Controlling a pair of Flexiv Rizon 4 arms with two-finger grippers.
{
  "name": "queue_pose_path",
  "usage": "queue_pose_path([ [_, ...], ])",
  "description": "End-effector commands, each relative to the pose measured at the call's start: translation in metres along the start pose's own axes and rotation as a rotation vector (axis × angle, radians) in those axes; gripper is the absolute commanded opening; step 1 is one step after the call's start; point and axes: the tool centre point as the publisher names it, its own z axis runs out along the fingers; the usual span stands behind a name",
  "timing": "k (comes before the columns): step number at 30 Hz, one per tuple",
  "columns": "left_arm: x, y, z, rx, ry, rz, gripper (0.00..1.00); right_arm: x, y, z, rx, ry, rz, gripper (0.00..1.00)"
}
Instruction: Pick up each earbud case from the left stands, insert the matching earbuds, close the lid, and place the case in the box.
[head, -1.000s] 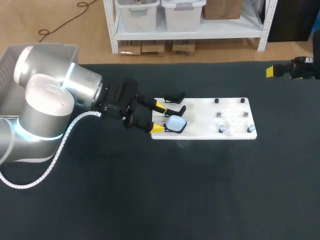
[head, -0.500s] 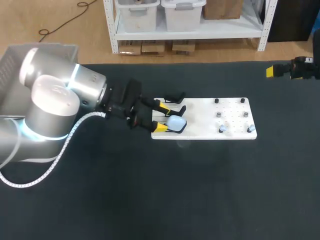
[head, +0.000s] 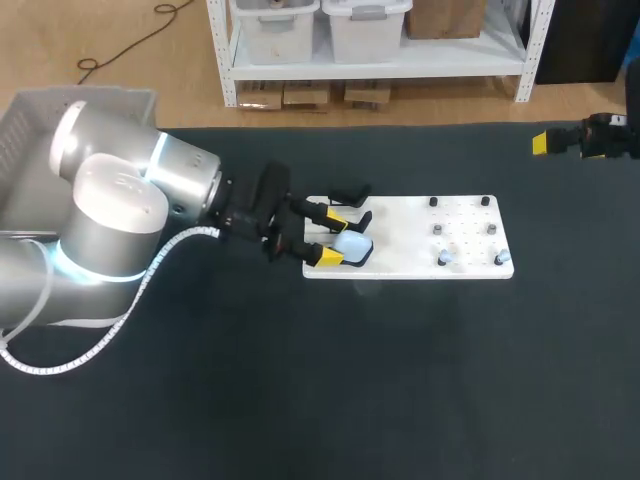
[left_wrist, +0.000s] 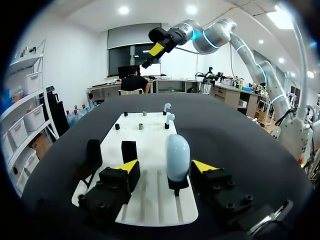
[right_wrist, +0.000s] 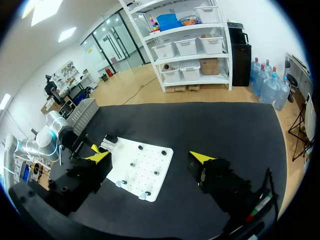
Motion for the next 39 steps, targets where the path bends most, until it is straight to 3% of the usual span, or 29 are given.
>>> queue_pose_path([
  [1, 0.0029, 0.001, 0.0022, 0.001, -0.002, 0.0, 0.65, 0.0, 0.0, 0.0, 0.0, 0.0, 0.0, 1.0],
  [12, 0.0029, -0.0009, 0.0057, 0.014, 0.0, 0.002, 0.61, 0.0, 0.0, 0.0, 0.0, 0.0, 0.0, 1.0],
  [31, -0.0002, -0.0032, 0.0079, 0.02, 0.007, -0.005, 0.71, 0.0, 0.0, 0.0, 0.0, 0.0, 0.0, 1.0],
  [39, -0.0014, -0.003, 0.0078, 0.022, 0.012, -0.004, 0.7, 0.0, 0.0, 0.0, 0.0, 0.0, 0.0, 1.0],
])
